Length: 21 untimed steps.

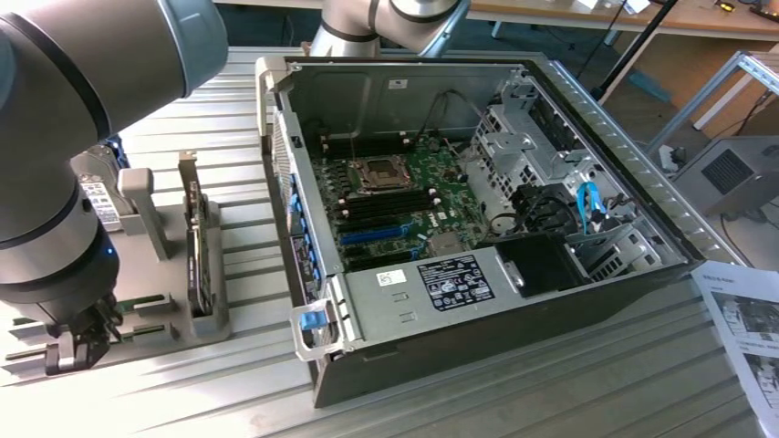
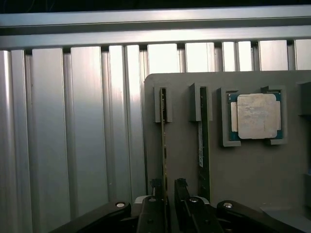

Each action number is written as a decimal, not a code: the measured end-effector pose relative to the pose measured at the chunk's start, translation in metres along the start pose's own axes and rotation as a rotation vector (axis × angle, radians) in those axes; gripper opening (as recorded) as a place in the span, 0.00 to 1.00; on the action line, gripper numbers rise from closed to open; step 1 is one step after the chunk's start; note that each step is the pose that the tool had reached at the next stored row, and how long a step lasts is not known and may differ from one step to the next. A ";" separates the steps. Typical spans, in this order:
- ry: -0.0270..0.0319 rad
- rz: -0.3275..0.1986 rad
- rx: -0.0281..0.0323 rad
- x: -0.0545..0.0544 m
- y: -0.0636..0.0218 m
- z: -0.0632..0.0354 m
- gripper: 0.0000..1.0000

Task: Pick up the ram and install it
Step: 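Pick up the ram and move it above insertion slot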

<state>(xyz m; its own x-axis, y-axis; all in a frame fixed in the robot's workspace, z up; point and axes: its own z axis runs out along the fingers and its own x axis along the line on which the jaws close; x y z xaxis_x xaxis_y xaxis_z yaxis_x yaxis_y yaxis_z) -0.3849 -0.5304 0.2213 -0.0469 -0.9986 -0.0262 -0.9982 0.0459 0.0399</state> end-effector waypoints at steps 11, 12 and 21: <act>0.0001 -0.001 -0.0001 0.000 -0.0002 0.0048 0.24; 0.0000 -0.001 0.0000 0.000 -0.0002 0.0052 0.24; 0.0000 -0.001 0.0000 0.001 -0.0004 0.0084 0.24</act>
<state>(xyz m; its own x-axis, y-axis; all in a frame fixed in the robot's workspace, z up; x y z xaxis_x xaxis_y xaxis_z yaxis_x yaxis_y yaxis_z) -0.3849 -0.5309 0.2129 -0.0457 -0.9986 -0.0262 -0.9982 0.0446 0.0398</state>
